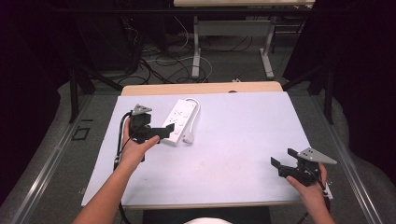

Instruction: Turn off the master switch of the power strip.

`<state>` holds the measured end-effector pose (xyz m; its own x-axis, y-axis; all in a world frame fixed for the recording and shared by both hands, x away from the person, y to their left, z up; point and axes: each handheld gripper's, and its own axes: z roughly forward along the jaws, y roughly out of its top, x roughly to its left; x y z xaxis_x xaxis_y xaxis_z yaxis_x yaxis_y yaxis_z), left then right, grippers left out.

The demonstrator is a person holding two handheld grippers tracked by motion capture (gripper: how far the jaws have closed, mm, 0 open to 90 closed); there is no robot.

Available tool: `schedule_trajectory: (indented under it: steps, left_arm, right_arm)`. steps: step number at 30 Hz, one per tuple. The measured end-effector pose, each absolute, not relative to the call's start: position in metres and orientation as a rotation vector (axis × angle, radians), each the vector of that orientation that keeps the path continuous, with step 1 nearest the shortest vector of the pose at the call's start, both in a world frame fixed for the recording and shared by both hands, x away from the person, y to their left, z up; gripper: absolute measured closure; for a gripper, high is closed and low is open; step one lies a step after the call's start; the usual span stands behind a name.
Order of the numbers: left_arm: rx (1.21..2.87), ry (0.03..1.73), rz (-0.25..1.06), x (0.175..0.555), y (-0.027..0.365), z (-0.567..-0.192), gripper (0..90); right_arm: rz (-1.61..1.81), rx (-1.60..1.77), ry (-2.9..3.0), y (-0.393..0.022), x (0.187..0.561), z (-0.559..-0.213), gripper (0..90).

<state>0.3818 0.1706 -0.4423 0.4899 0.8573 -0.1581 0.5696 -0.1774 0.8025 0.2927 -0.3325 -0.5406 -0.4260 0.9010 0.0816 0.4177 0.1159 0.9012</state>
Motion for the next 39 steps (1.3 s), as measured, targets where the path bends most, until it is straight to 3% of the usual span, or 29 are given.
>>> schedule_trajectory:
  steps: [17,39]
  left_arm:
    - [1.834,1.218,0.502,0.335,0.210,-0.452,0.1]
    - [1.807,1.351,0.528,0.299,0.247,-0.505,0.2]
  right_arm:
    - [1.290,1.279,1.895,-0.331,0.293,-0.540,18.0]
    - [1.278,1.281,1.903,-0.329,0.292,-0.540,18.0]
